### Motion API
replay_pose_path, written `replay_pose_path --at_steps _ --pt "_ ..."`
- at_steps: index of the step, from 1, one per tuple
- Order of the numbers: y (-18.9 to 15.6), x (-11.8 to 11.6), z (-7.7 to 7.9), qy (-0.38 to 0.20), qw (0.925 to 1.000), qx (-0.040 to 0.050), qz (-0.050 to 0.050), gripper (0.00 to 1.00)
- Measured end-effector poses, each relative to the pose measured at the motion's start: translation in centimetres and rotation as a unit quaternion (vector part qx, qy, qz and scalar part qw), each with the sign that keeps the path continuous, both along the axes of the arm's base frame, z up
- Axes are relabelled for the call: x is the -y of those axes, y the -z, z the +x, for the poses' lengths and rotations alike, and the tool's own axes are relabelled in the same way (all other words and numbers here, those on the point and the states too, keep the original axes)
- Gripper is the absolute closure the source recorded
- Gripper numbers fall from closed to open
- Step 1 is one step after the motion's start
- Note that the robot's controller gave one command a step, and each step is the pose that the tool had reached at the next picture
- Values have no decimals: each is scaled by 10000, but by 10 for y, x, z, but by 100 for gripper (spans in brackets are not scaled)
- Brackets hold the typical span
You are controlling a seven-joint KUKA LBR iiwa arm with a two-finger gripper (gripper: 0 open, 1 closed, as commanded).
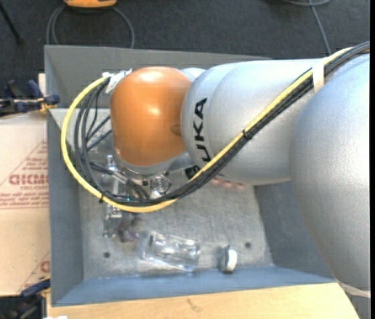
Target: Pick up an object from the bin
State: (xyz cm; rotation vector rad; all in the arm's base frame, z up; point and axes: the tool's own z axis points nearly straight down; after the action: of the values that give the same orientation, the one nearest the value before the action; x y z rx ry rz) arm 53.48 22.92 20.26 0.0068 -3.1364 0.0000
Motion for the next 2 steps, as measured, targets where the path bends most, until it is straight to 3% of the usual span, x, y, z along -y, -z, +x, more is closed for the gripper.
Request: replay_pose_path --at_steps 1,2 --pt "90 46 2 -1009 9949 8 -10 0" --pt "112 64 22 379 9992 93 31 0"
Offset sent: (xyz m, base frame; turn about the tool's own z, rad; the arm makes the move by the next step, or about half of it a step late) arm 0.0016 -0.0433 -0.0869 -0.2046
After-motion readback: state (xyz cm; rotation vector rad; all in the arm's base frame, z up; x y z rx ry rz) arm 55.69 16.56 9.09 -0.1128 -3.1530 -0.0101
